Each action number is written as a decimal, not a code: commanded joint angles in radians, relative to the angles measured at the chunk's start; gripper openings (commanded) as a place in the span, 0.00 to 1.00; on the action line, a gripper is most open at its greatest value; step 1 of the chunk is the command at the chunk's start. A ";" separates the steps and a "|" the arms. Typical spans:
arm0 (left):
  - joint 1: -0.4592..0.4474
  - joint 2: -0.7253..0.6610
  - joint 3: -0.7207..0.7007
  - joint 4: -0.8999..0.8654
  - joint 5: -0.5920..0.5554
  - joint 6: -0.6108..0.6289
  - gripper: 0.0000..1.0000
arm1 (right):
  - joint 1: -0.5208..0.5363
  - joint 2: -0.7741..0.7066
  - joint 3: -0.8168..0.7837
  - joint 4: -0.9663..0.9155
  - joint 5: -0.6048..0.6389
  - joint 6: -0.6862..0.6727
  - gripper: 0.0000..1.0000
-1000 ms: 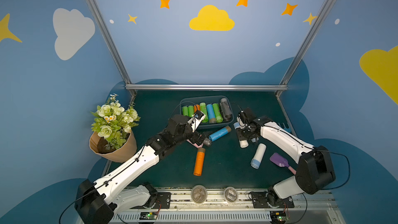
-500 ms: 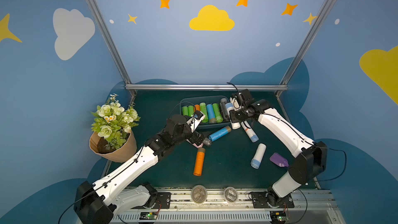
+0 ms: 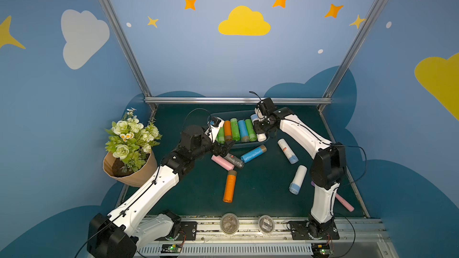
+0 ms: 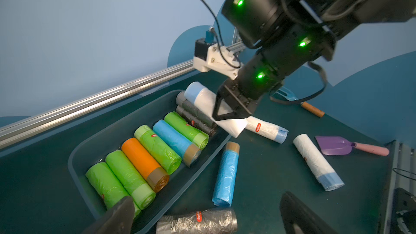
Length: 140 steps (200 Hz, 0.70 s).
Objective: Put the roll of trash bags into the storage box
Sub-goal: Place the roll of trash bags in the storage box.
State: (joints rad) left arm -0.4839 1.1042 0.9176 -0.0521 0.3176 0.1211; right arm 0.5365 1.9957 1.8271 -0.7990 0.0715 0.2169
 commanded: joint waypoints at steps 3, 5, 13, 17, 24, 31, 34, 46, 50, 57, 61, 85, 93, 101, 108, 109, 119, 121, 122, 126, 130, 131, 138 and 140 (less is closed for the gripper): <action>0.021 -0.007 -0.017 0.048 0.069 -0.039 1.00 | 0.006 0.072 0.098 0.038 0.028 0.022 0.24; 0.023 -0.007 -0.018 0.049 0.071 -0.041 1.00 | 0.006 0.079 0.103 0.038 0.028 0.024 0.24; 0.025 -0.008 -0.019 0.052 0.076 -0.044 1.00 | 0.006 0.105 0.130 0.038 0.029 0.026 0.24; 0.025 -0.008 -0.019 0.052 0.077 -0.044 1.00 | 0.006 0.117 0.143 0.038 0.030 0.028 0.24; 0.025 -0.008 -0.019 0.051 0.077 -0.043 1.00 | 0.005 0.138 0.166 0.033 0.029 0.030 0.24; 0.027 -0.009 -0.019 0.048 0.078 -0.043 1.00 | 0.005 0.159 0.191 0.024 0.029 0.030 0.24; 0.027 -0.009 -0.020 0.048 0.078 -0.043 1.00 | 0.006 0.168 0.202 0.021 0.030 0.031 0.24; 0.026 -0.009 -0.021 0.052 0.077 -0.043 1.00 | 0.006 0.198 0.234 0.013 0.038 0.032 0.24; 0.026 -0.009 -0.022 0.052 0.076 -0.041 1.00 | 0.006 0.205 0.244 0.011 0.039 0.031 0.24; 0.026 -0.009 -0.021 0.052 0.078 -0.042 1.00 | 0.005 0.218 0.258 0.005 0.044 0.032 0.24; 0.027 -0.009 -0.021 0.052 0.079 -0.043 1.00 | 0.004 0.224 0.264 0.002 0.047 0.032 0.24; 0.027 -0.004 -0.019 0.052 0.088 -0.046 1.00 | 0.006 0.252 0.284 -0.009 0.092 0.046 0.24; 0.027 -0.002 -0.017 0.051 0.088 -0.046 1.00 | 0.003 0.260 0.287 -0.012 0.104 0.044 0.24; 0.025 -0.001 -0.017 0.049 0.085 -0.046 1.00 | 0.002 0.267 0.290 -0.013 0.110 0.040 0.24; 0.027 -0.001 -0.017 0.049 0.081 -0.046 1.00 | 0.003 0.274 0.290 -0.012 0.117 0.038 0.25; 0.027 -0.001 -0.017 0.049 0.081 -0.046 1.00 | 0.003 0.275 0.290 -0.012 0.118 0.038 0.24; 0.027 -0.003 -0.017 0.049 0.081 -0.046 1.00 | 0.002 0.285 0.288 -0.010 0.128 0.036 0.24; 0.027 -0.003 -0.017 0.049 0.081 -0.045 1.00 | 0.002 0.286 0.289 -0.009 0.130 0.036 0.24; 0.027 -0.002 -0.017 0.048 0.081 -0.046 1.00 | 0.002 0.288 0.290 -0.009 0.131 0.036 0.24; 0.027 -0.003 -0.017 0.050 0.082 -0.046 1.00 | 0.002 0.291 0.290 -0.009 0.133 0.034 0.24; 0.027 -0.003 -0.019 0.051 0.081 -0.046 1.00 | 0.001 0.294 0.290 -0.009 0.136 0.035 0.24; 0.026 -0.004 -0.019 0.051 0.081 -0.046 1.00 | 0.000 0.295 0.291 -0.009 0.136 0.035 0.24; 0.027 -0.005 -0.019 0.052 0.080 -0.046 1.00 | -0.001 0.301 0.292 -0.008 0.138 0.035 0.24; 0.026 -0.006 -0.019 0.052 0.081 -0.046 1.00 | 0.000 0.302 0.293 -0.007 0.138 0.035 0.24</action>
State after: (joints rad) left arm -0.4603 1.1046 0.9024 -0.0257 0.3882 0.0841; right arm 0.5377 2.2684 2.0899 -0.7979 0.1696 0.2493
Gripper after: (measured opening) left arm 0.999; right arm 0.245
